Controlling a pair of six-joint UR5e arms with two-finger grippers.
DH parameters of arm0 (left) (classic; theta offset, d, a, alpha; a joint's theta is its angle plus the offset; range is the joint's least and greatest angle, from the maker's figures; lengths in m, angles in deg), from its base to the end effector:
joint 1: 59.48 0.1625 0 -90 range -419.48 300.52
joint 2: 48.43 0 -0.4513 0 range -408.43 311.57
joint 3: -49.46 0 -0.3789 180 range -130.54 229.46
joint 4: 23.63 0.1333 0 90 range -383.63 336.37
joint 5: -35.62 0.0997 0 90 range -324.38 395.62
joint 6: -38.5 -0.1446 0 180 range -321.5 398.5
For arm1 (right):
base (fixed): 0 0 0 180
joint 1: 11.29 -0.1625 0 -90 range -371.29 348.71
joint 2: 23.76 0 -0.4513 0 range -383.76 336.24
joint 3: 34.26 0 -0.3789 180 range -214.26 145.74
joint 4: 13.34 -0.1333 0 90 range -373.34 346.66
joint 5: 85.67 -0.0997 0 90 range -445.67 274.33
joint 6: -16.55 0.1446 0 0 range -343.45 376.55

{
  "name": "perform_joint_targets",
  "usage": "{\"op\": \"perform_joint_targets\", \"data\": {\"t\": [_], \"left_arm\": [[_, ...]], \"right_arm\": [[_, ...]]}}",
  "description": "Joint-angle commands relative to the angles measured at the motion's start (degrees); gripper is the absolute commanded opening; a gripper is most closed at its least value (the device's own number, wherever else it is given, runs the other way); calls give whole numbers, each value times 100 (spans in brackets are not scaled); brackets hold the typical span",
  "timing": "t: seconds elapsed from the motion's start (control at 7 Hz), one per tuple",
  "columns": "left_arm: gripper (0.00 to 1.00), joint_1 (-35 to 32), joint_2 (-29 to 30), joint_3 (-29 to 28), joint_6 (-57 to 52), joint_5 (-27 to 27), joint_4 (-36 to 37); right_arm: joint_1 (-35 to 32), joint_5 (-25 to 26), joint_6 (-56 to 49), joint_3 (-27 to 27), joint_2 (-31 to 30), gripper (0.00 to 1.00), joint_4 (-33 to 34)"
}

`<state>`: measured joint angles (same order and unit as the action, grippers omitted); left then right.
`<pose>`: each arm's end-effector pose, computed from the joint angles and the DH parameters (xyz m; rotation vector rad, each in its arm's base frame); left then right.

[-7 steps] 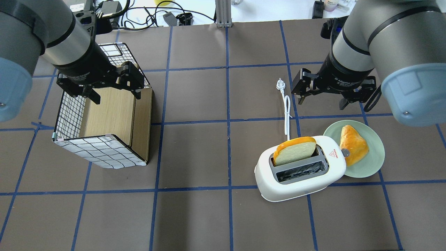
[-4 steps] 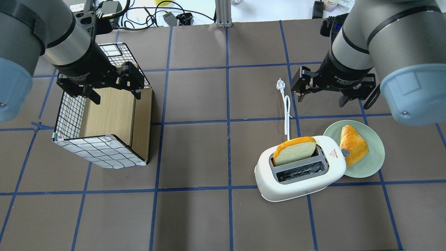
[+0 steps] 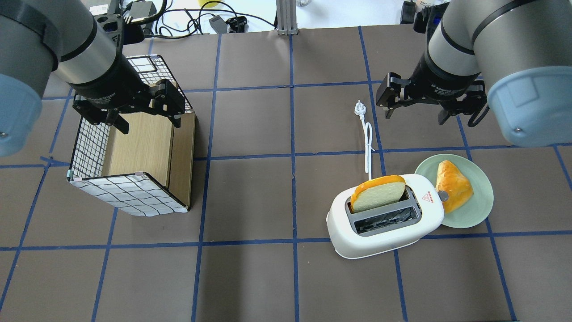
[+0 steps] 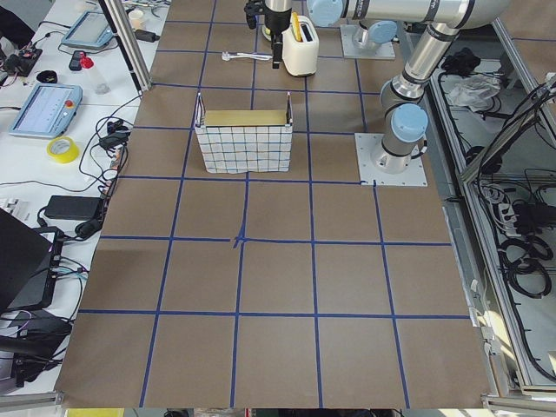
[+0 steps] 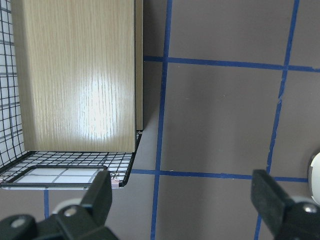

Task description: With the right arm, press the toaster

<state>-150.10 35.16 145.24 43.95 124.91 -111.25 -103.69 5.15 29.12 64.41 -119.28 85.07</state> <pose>-0.1398 -0.4342 0.4760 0.1312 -3.1226 0.0810 0.1499 -0.4416 0.4561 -0.2790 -3.1236 0.1457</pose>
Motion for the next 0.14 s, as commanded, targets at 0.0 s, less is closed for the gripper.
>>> {"op": "perform_joint_targets", "data": {"t": [0.0], "left_arm": [[100,0,0,2,0,-9,0]], "right_arm": [[-6,-3,0,-24,25,100,-42]]}}
